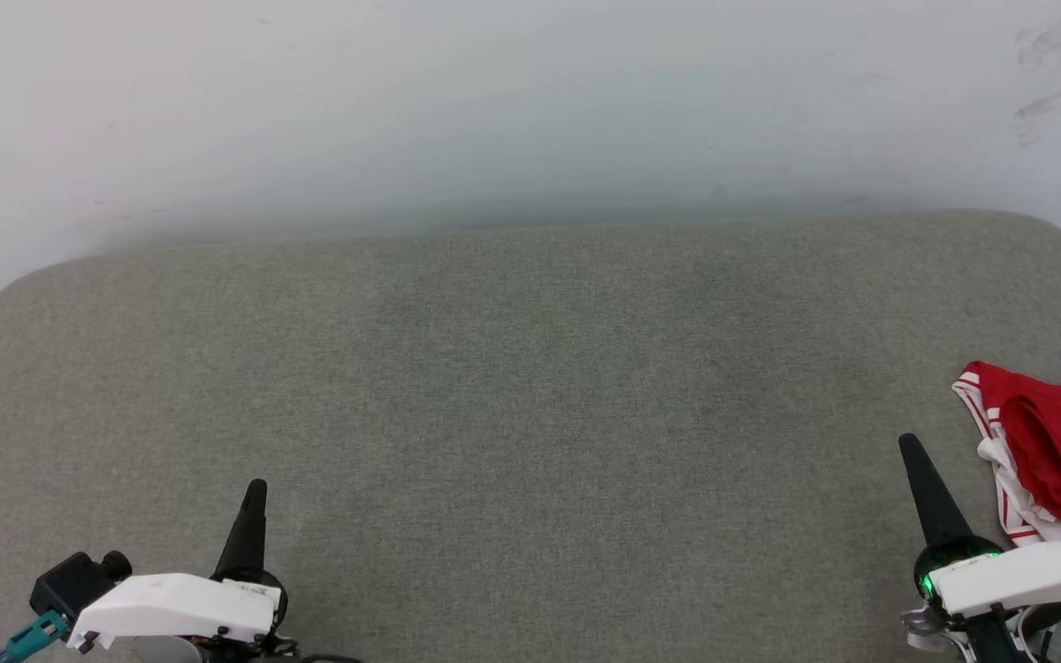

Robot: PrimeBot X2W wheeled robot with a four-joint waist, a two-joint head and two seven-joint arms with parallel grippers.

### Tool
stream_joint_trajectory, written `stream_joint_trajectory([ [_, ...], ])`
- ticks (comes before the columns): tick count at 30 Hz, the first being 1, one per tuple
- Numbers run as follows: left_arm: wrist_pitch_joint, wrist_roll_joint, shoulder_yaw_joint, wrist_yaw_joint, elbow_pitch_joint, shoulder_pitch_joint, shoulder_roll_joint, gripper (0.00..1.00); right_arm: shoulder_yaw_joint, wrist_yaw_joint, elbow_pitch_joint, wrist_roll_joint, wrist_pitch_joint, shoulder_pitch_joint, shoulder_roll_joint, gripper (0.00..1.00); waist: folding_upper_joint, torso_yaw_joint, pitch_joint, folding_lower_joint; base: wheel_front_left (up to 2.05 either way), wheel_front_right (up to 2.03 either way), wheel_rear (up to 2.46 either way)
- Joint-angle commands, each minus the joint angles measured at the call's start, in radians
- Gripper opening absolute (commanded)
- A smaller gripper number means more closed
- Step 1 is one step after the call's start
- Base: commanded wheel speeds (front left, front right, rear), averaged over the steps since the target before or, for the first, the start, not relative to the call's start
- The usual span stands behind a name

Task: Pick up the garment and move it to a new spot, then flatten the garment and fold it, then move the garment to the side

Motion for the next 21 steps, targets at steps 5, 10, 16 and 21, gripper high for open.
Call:
stream_joint_trajectory([
  [5,0.016,-0.064,0.013,-0.012,-0.001,-0.030,-0.004,0.00,-0.008,0.000,0.006,0.069,0.006,-0.032,0.003,0.00,0.0000,0.001,0.001,0.0000,0.00,0.00,0.00],
  [10,0.035,-0.130,0.021,-0.020,0.007,-0.038,-0.011,0.00,-0.014,0.000,0.020,0.140,0.010,-0.040,0.005,0.00,0.0000,0.003,0.003,0.0000,0.00,0.00,0.00],
  [16,0.049,-0.183,0.029,-0.026,0.013,-0.046,-0.016,0.00,-0.019,0.000,0.031,0.197,0.016,-0.047,0.007,0.00,0.0000,0.004,0.004,0.0000,0.00,0.00,0.00],
  [21,0.061,-0.225,0.034,-0.030,0.018,-0.053,-0.021,0.00,-0.023,0.000,0.040,0.243,0.019,-0.052,0.008,0.00,0.0000,0.005,0.005,0.0000,0.00,0.00,0.00],
])
